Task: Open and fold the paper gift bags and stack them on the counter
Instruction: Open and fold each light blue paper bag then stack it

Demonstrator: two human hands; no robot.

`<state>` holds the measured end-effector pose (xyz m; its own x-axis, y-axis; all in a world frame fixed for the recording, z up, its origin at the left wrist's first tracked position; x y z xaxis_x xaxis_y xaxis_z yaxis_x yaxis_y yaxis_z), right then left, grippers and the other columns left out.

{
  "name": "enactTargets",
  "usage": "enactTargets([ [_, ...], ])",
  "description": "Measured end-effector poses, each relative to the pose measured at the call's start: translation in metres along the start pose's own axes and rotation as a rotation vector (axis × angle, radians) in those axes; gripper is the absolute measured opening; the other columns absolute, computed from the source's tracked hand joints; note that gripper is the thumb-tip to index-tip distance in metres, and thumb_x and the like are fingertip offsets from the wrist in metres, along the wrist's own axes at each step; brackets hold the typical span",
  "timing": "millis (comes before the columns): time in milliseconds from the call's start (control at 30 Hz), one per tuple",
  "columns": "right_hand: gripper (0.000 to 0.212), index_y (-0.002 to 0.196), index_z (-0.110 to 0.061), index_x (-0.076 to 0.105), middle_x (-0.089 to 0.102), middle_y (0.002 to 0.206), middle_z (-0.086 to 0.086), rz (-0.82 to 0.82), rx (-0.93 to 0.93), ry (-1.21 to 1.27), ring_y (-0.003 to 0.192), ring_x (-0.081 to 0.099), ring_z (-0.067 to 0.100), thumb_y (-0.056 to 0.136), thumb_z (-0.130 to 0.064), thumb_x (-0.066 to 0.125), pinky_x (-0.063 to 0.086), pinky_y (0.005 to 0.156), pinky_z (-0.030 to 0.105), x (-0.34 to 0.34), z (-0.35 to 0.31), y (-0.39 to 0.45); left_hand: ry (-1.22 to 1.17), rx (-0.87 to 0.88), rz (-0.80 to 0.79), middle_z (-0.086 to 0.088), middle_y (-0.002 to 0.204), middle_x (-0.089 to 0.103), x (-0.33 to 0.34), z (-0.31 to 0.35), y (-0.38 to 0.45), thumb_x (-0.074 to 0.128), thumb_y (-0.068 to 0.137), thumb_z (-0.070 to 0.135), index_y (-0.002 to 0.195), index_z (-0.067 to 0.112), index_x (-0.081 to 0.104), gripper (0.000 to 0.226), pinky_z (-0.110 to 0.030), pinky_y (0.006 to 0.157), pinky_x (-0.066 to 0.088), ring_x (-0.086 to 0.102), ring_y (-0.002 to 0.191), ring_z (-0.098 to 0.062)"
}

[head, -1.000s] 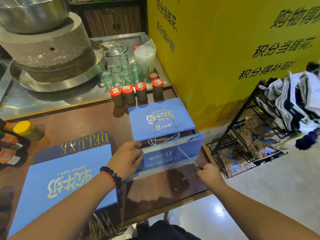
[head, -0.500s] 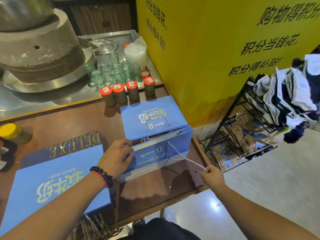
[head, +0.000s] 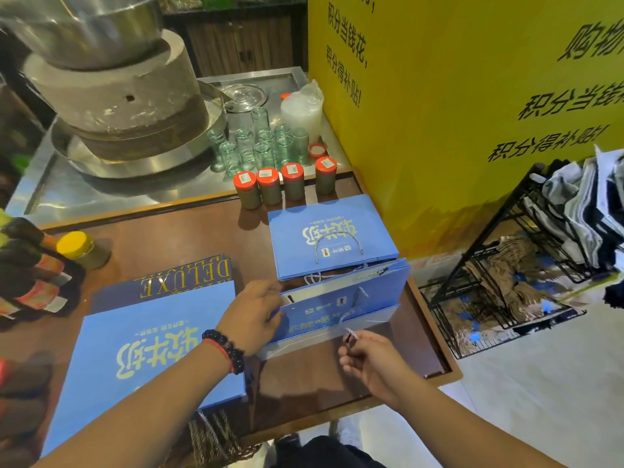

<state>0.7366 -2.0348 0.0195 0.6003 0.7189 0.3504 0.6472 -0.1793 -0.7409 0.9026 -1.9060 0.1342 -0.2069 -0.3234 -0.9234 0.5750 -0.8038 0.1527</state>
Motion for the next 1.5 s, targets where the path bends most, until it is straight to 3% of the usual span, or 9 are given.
enactTargets([
  [200, 0.03, 0.103, 0.005, 0.064, 0.052, 0.062, 0.008, 0.047, -0.006, -0.081, 0.051, 0.049, 0.015, 0.096, 0.006, 0.036, 0.042, 0.047, 0.024, 0.035, -0.002, -0.002, -0.027, 0.002, -0.011, -0.01, 0.109, 0.064, 0.005, -0.001, -0.006, 0.07, 0.079, 0.008, 0.077, 0.009, 0.071, 0.002, -0.039, 0.083, 0.054, 0.06, 0.102, -0.03],
  [367, 0.024, 0.11, 0.002, 0.064, 0.052, 0.06, 0.003, 0.012, -0.041, -0.1, 0.052, 0.049, 0.012, 0.1, -0.016, 0.052, 0.045, 0.051, 0.024, 0.049, -0.005, -0.001, -0.038, -0.026, -0.024, -0.008, 0.111, 0.063, 0.007, -0.002, -0.008, 0.063, 0.083, 0.013, 0.077, 0.009, 0.07, 0.01, -0.04, 0.085, 0.053, 0.058, 0.104, -0.029],
  [600, 0.016, 0.081, -0.009, 0.058, 0.045, 0.057, 0.002, 0.068, -0.075, -0.226, 0.053, 0.044, 0.014, 0.094, -0.018, 0.063, 0.042, 0.057, 0.027, 0.071, -0.009, -0.001, -0.065, -0.077, -0.056, -0.005, 0.121, 0.06, 0.008, -0.002, -0.009, 0.058, 0.089, 0.017, 0.086, 0.008, 0.073, 0.017, -0.038, 0.092, 0.049, 0.053, 0.114, -0.023],
  [733, 0.02, 0.075, -0.011, 0.055, 0.048, 0.052, 0.002, 0.139, -0.064, -0.222, 0.05, 0.046, 0.013, 0.093, -0.017, 0.061, 0.043, 0.055, 0.027, 0.079, -0.007, 0.004, -0.081, -0.104, -0.079, -0.002, 0.126, 0.057, 0.009, -0.001, -0.01, 0.055, 0.092, 0.022, 0.09, 0.009, 0.073, 0.022, -0.035, 0.095, 0.045, 0.048, 0.119, -0.02],
  [1167, 0.011, 0.099, -0.009, 0.062, 0.05, 0.058, 0.002, 0.186, -0.043, -0.07, 0.053, 0.048, 0.012, 0.095, -0.018, 0.061, 0.046, 0.057, 0.027, 0.083, 0.002, 0.002, -0.078, -0.136, -0.079, 0.0, 0.126, 0.057, 0.007, 0.001, -0.014, 0.051, 0.092, 0.026, 0.098, 0.013, 0.073, 0.026, -0.03, 0.096, 0.041, 0.048, 0.119, -0.018],
  [1333, 0.012, 0.101, -0.008, 0.062, 0.051, 0.062, 0.003, 0.19, -0.046, -0.046, 0.055, 0.048, 0.013, 0.095, -0.018, 0.06, 0.045, 0.058, 0.027, 0.081, 0.002, 0.002, -0.08, -0.151, -0.085, 0.003, 0.131, 0.053, 0.005, 0.004, -0.014, 0.048, 0.095, 0.028, 0.104, 0.015, 0.072, 0.028, -0.026, 0.099, 0.038, 0.044, 0.122, -0.013],
  [1500, 0.012, 0.096, -0.007, 0.063, 0.052, 0.057, 0.003, 0.191, -0.036, -0.067, 0.052, 0.049, 0.013, 0.096, -0.018, 0.06, 0.045, 0.056, 0.027, 0.082, 0.004, 0.001, -0.077, -0.143, -0.072, 0.002, 0.128, 0.056, 0.005, 0.005, -0.014, 0.05, 0.093, 0.026, 0.099, 0.014, 0.073, 0.026, -0.028, 0.097, 0.04, 0.046, 0.119, -0.014],
])
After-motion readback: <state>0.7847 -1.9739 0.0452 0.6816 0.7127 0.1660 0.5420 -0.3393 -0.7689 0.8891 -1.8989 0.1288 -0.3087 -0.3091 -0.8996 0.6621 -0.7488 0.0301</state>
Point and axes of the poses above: each hand's wrist, its own y-axis towards the middle knuckle, its own x-axis out of the palm, z = x × y, the point moved 9 cm from there along y, towards the middle knuckle
